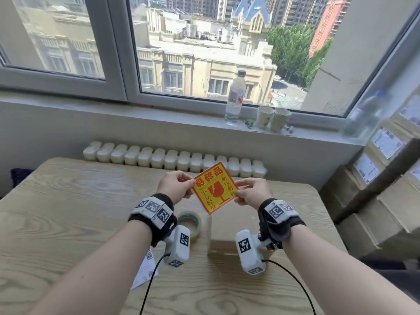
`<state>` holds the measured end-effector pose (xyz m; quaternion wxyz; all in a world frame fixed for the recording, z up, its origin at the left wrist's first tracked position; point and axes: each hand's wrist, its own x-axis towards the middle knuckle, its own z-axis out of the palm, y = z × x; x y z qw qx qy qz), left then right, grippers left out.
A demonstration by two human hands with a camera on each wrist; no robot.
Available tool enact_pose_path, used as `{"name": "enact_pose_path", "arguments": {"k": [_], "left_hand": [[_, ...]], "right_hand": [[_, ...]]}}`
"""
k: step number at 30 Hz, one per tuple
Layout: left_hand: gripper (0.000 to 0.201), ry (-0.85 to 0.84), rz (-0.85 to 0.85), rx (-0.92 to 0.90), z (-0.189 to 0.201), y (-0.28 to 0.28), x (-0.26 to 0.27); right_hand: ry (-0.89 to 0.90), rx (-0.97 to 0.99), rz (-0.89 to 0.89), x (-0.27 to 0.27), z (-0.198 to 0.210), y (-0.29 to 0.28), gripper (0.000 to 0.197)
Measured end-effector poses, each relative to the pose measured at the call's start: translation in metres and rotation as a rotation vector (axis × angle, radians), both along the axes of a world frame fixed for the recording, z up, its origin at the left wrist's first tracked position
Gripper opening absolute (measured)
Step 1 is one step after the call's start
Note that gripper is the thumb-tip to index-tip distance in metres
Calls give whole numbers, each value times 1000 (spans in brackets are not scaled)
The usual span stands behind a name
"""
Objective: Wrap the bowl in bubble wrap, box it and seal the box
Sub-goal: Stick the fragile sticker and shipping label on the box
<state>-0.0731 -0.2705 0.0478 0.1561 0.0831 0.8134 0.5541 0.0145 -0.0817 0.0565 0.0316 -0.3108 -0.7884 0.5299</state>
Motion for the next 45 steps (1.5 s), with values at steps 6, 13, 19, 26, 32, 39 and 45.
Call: {"name": "enact_pose_path", "arguments": {"k": [6,13,19,26,32,39,45], "left_hand": [[15,16,-40,-26,9,34,13],[12,43,-76,-47,25,59,21],[11,28,-153,-18,36,73,25],[10,-36,-212,81,40,77,25],[14,-68,-236,101,37,74,25],[12,-51,-263,99,41,78,26],[9,-1,-269,44,40,82,28]], "right_hand": [[-11,88,-68,23,3,30,21],[53,345,-107,32,25,48,17],[170,307,171,19,37,30,8],[222,247,209,6,31,22,7],[228,203,226,2,27,21,18],[216,207,205,2,29,27,9],[206,199,199,1,29,29,6]]}}
